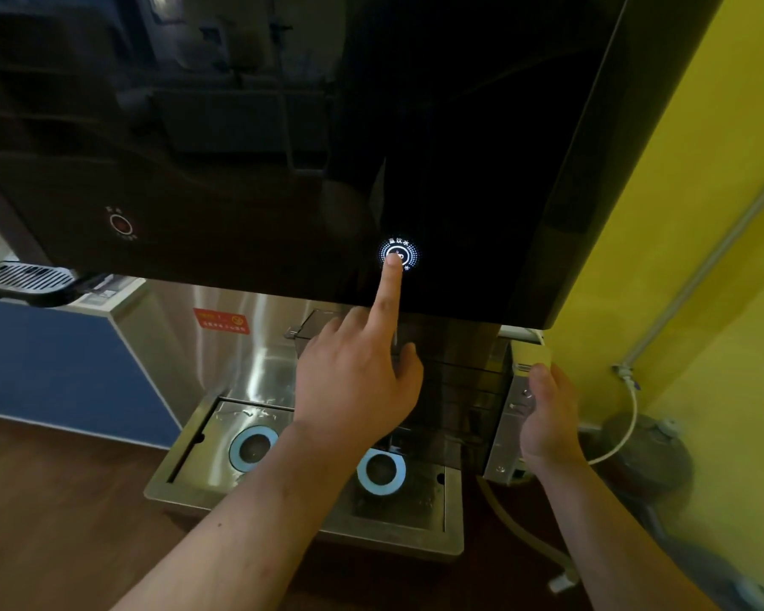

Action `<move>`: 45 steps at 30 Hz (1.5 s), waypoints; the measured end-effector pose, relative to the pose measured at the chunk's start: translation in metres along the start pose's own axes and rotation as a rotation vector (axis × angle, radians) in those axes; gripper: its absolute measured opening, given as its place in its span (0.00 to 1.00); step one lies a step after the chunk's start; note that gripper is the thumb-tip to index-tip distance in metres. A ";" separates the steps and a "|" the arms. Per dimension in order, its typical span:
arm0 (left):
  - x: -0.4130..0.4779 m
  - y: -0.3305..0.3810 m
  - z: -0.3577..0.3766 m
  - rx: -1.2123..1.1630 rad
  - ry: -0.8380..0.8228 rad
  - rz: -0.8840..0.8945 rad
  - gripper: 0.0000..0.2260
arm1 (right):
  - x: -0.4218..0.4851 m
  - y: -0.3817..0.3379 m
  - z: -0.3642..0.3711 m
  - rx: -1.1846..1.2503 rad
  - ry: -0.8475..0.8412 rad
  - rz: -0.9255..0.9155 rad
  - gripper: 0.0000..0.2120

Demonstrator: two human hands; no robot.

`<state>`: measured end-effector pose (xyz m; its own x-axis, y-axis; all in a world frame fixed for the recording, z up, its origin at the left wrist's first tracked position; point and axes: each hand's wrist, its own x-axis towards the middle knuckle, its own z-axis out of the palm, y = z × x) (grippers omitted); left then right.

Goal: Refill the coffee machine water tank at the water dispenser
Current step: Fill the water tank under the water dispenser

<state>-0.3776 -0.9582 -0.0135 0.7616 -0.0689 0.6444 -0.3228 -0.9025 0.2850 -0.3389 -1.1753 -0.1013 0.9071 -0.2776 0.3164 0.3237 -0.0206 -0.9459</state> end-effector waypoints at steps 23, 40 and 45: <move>-0.023 -0.083 0.017 -1.059 -0.156 -0.906 0.12 | -0.004 -0.009 0.012 0.044 -0.079 -0.115 0.10; -0.024 -0.078 0.019 -1.109 -0.130 -0.863 0.12 | 0.000 -0.003 0.001 0.003 -0.093 -0.140 0.12; -0.024 -0.077 0.020 -1.098 -0.132 -0.875 0.12 | 0.000 -0.008 0.003 0.012 -0.112 -0.153 0.12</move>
<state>-0.3598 -0.8957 -0.0646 0.9676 0.2397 -0.0793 0.0546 0.1081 0.9926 -0.3404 -1.1723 -0.0938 0.8710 -0.1631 0.4634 0.4630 -0.0429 -0.8853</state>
